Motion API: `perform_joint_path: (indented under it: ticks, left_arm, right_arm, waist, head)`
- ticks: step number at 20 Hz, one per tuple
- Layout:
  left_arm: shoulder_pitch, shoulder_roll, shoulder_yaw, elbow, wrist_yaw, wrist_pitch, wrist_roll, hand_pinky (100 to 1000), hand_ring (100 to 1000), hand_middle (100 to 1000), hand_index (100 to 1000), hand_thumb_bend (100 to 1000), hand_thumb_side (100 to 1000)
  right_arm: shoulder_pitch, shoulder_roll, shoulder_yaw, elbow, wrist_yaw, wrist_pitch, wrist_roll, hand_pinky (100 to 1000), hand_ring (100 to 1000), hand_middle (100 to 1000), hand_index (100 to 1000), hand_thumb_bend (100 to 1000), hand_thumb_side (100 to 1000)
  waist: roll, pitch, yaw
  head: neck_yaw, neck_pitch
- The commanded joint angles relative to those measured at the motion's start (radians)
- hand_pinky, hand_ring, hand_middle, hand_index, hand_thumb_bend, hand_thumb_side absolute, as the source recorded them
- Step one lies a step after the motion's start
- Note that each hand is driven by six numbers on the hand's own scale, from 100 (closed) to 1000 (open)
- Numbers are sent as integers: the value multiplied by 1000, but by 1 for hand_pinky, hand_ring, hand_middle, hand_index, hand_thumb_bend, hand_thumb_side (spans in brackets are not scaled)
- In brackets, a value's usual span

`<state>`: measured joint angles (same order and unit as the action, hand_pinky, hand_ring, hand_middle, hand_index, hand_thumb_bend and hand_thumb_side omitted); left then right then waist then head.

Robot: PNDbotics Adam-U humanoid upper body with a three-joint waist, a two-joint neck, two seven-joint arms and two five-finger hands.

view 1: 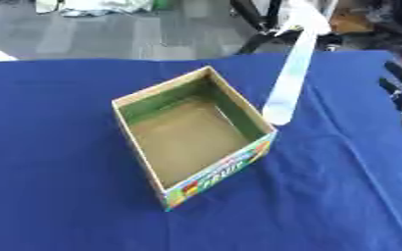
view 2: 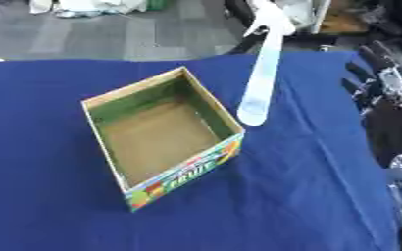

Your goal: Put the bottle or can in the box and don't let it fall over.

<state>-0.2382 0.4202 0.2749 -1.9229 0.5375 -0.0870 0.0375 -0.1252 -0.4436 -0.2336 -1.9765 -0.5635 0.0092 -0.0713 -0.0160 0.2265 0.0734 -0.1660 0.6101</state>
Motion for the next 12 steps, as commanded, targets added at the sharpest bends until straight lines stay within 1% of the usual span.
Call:
perform_joint_path:
  ticks: [1, 6, 9, 12]
  left_arm:
    - [-8, 25, 3, -16, 1, 0, 1, 927, 1000, 1000, 815, 375, 649]
    - [-8, 25, 7, -18, 1, -1, 6, 927, 1000, 1000, 815, 379, 645]
    - [-5, 27, 8, -18, 1, 1, 8, 927, 1000, 1000, 815, 379, 645]
    - [-2, 29, 8, -18, -1, 2, 9, 926, 1000, 1000, 815, 378, 646]
  right_arm:
    - [-7, -28, -5, -24, 10, 5, 2, 998, 1000, 1000, 1000, 100, 570]
    - [-10, -35, 16, -24, 33, 46, 2, 1000, 1000, 1000, 1000, 100, 591]
    - [-18, -41, 22, -24, 27, 66, 2, 1000, 1000, 1000, 1000, 100, 599]
    - [-22, -68, 23, -24, 22, 85, 8, 1000, 1000, 1000, 1000, 100, 577]
  waist:
    - [1, -15, 2]
    - [-8, -18, 25]
    - [-13, -21, 33]
    - [-17, -25, 35]
  head:
    - [-2, -2]
    - [-3, -2]
    - [-7, -4]
    - [-14, 2]
